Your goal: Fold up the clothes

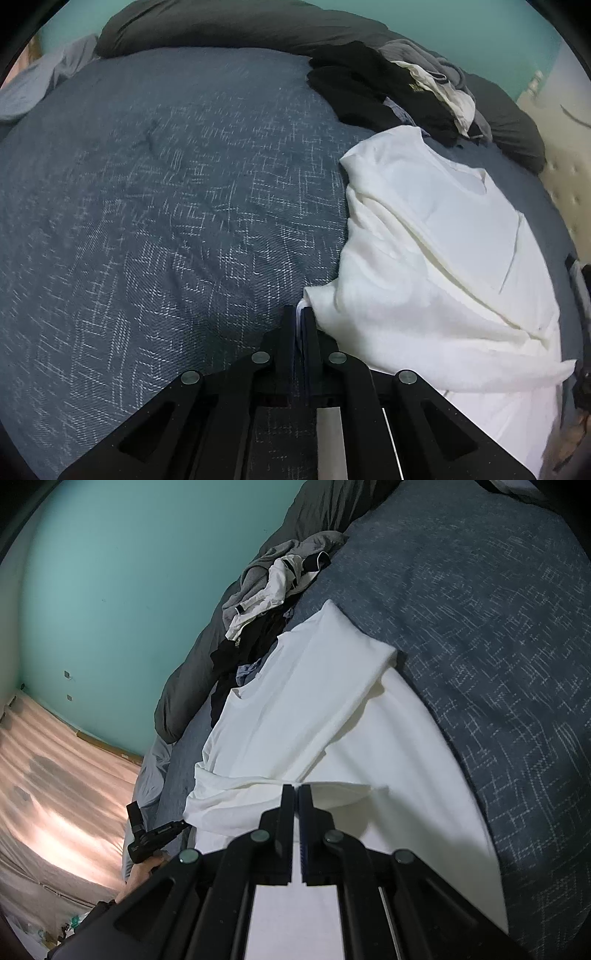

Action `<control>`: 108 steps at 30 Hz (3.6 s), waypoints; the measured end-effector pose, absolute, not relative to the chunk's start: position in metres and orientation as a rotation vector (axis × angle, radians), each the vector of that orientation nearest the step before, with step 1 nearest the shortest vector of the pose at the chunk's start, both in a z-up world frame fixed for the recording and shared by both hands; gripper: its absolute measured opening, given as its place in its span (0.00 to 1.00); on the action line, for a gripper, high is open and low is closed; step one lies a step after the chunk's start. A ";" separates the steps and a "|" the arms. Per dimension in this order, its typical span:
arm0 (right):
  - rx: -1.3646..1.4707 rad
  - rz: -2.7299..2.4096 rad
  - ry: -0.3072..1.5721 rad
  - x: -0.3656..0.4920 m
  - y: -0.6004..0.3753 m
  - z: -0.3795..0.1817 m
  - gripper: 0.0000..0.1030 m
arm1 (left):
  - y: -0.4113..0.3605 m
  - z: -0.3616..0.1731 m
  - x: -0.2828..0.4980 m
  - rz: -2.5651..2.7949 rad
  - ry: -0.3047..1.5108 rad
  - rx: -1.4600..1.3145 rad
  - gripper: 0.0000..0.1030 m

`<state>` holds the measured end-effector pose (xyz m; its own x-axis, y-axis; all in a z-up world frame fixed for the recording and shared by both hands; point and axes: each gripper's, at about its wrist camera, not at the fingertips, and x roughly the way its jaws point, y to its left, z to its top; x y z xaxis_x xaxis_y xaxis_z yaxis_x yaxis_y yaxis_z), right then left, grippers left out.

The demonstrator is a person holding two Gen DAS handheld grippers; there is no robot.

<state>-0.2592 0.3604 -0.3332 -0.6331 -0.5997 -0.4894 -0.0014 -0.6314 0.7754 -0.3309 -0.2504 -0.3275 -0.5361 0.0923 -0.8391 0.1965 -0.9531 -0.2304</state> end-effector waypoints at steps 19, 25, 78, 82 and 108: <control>1.185 -2.247 -1.131 -0.227 0.358 -0.320 0.02 | -0.232 -0.298 -0.224 -2.743 0.614 1.407 0.07; 1.309 -2.251 -1.119 -0.220 0.360 -0.332 0.02 | -0.216 -0.303 -0.213 -2.780 0.655 1.410 0.10; 1.538 -2.262 -1.011 -0.208 0.355 -0.322 0.38 | -0.212 -0.297 -0.203 -2.834 0.717 1.351 0.16; 1.531 -2.310 -1.029 -0.227 0.363 -0.326 0.38 | -0.210 -0.297 -0.203 -2.834 0.707 1.355 0.16; 1.709 -2.330 -0.157 -0.209 0.261 -0.341 0.03 | -0.209 -0.296 -0.203 -2.844 0.704 1.356 0.17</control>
<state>-0.2093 0.2605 -0.3405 -0.2829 -0.2604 -0.9231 0.1342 -0.9637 0.2308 -0.2030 -0.2093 -0.2962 -0.6439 0.2598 -0.7197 0.1061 -0.9012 -0.4203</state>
